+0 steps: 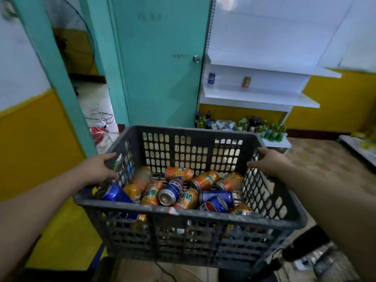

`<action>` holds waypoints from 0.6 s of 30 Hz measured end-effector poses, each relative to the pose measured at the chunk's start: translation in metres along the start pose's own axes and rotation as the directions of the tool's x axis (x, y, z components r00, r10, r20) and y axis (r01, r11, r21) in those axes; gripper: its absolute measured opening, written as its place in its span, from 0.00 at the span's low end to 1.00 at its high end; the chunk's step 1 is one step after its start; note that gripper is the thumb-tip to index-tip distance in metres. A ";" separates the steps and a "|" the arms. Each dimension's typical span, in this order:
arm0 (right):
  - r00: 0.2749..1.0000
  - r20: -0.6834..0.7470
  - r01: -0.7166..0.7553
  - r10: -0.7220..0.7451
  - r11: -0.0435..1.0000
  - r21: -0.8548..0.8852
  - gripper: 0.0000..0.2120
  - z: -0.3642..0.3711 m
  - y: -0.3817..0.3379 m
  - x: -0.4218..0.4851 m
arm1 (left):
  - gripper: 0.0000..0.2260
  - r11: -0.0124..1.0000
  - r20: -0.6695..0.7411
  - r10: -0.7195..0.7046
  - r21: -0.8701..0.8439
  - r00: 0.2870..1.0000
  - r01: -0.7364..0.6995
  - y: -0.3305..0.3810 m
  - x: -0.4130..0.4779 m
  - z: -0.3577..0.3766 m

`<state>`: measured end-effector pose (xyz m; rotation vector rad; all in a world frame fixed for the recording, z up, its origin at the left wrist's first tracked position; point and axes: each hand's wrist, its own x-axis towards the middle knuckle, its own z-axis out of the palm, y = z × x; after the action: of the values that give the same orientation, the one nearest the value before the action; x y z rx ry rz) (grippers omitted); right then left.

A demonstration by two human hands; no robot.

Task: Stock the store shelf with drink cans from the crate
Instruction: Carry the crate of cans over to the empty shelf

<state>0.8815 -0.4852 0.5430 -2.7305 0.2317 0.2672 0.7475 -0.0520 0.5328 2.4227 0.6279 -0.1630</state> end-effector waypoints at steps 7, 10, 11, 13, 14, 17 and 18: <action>1.000 0.028 -0.012 0.014 0.999 -0.050 0.36 -0.026 0.012 0.102 | 0.38 1.000 0.038 0.004 0.000 0.999 -0.004 0.065 0.088 0.029; 1.000 0.018 -0.017 0.018 0.999 -0.051 0.36 -0.035 0.017 0.136 | 0.37 0.999 0.028 0.049 0.012 0.998 -0.050 0.086 0.123 0.040; 1.000 0.018 -0.019 0.020 0.999 -0.051 0.36 -0.038 0.018 0.146 | 0.36 0.998 0.032 0.061 0.015 0.998 -0.062 0.094 0.135 0.044; 0.999 0.011 -0.037 0.038 0.998 -0.040 0.36 -0.042 0.019 0.161 | 0.36 0.997 0.040 0.076 0.003 0.996 -0.077 0.111 0.158 0.049; 0.998 0.003 -0.055 0.055 0.998 -0.031 0.36 -0.044 0.020 0.170 | 0.36 0.996 0.051 0.089 0.006 0.995 -0.089 0.121 0.170 0.051; 0.994 -0.026 -0.107 0.106 0.994 -0.009 0.37 -0.046 0.021 0.201 | 0.37 0.994 0.106 0.108 -0.031 0.988 -0.106 0.144 0.217 0.055; 0.991 -0.033 -0.130 0.130 0.992 0.006 0.36 -0.048 0.021 0.211 | 0.38 0.992 0.126 0.127 -0.041 0.984 -0.123 0.153 0.234 0.057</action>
<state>1.0886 -0.5496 0.5328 -2.7215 0.4195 0.2568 1.0284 -0.0992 0.5092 2.3893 0.4157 -0.2522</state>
